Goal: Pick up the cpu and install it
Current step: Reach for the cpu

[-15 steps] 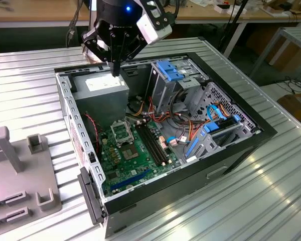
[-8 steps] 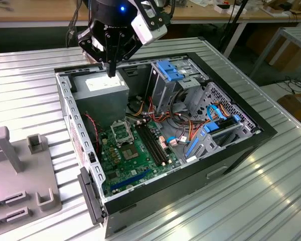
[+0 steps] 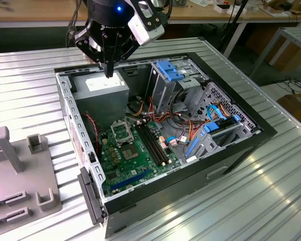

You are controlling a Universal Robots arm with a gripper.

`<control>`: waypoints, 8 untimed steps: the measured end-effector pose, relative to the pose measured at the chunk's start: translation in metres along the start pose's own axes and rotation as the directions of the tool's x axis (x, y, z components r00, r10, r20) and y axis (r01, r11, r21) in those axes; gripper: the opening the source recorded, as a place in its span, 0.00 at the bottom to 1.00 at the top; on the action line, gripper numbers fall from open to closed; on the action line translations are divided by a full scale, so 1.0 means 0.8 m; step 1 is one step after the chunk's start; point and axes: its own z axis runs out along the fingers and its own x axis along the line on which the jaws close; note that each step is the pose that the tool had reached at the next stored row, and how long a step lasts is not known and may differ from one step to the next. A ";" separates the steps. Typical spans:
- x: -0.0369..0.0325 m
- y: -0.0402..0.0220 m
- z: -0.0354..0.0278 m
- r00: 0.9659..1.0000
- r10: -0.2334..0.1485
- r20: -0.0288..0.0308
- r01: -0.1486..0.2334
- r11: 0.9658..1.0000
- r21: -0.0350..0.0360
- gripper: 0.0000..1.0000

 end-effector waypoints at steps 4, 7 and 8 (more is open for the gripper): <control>0.0011 -0.0001 0.0000 1.000 0.000 0.000 0.000 1.000 0.000 0.11; 0.0014 -0.0001 0.0000 1.000 0.000 0.000 0.000 1.000 0.000 0.11; 0.0020 -0.0001 0.0000 1.000 0.000 0.000 0.000 1.000 0.000 0.11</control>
